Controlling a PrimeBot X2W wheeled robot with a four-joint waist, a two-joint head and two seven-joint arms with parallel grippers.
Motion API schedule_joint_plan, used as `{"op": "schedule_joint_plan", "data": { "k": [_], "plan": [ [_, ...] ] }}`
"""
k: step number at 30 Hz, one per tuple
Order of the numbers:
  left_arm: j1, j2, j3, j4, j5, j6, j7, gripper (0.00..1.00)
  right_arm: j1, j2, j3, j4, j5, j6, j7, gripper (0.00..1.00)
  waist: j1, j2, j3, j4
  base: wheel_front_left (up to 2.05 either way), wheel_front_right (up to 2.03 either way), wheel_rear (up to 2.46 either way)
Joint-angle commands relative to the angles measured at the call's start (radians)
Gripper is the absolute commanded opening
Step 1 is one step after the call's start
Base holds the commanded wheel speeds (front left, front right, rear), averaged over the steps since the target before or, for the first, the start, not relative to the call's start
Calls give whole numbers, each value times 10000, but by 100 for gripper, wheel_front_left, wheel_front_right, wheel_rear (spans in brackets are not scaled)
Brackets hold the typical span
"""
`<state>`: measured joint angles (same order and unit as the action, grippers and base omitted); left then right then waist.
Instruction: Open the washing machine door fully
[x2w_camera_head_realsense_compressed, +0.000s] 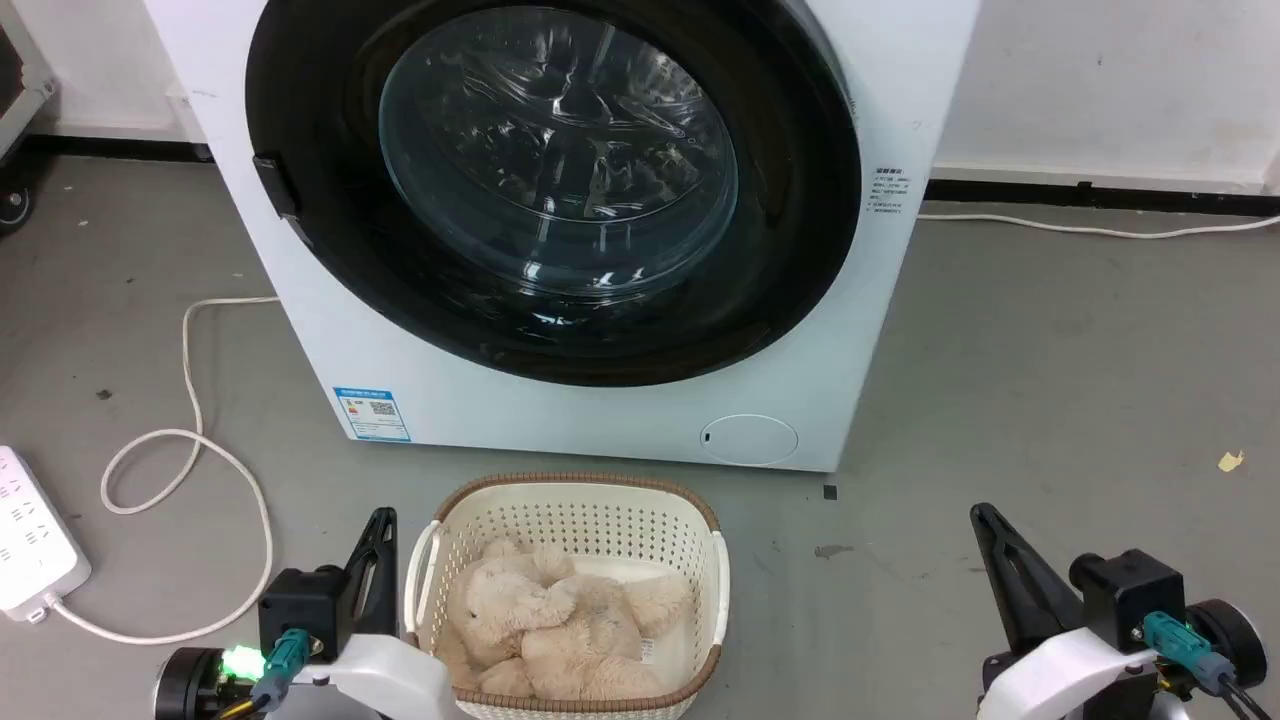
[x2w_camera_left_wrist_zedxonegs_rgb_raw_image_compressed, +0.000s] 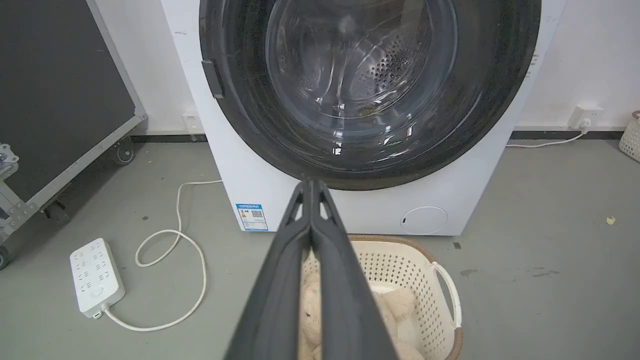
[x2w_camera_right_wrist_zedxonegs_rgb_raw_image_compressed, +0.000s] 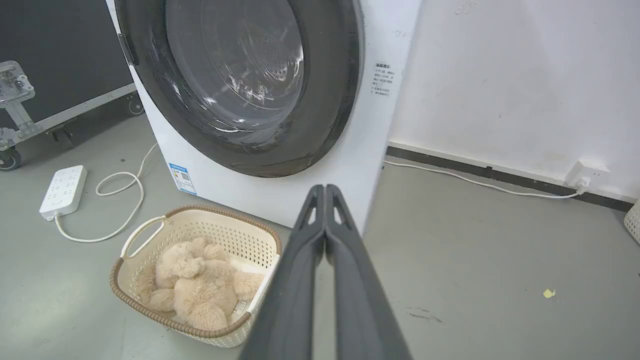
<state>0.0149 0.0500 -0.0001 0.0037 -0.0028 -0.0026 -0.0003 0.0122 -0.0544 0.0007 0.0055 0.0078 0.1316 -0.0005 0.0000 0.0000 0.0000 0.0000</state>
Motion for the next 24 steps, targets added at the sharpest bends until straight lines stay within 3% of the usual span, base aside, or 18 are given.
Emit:
{"op": "schedule_joint_plan", "data": {
  "k": [1, 24],
  "plan": [
    [-149, 3, 1, -37, 28, 26, 3, 0, -122, 42, -7, -55, -78, -9, 5, 0, 0, 0, 0, 0, 0, 0, 0],
    [-149, 3, 1, -37, 28, 26, 3, 0, -122, 42, -7, -55, -78, -9, 5, 0, 0, 0, 0, 0, 0, 0, 0]
  ]
}}
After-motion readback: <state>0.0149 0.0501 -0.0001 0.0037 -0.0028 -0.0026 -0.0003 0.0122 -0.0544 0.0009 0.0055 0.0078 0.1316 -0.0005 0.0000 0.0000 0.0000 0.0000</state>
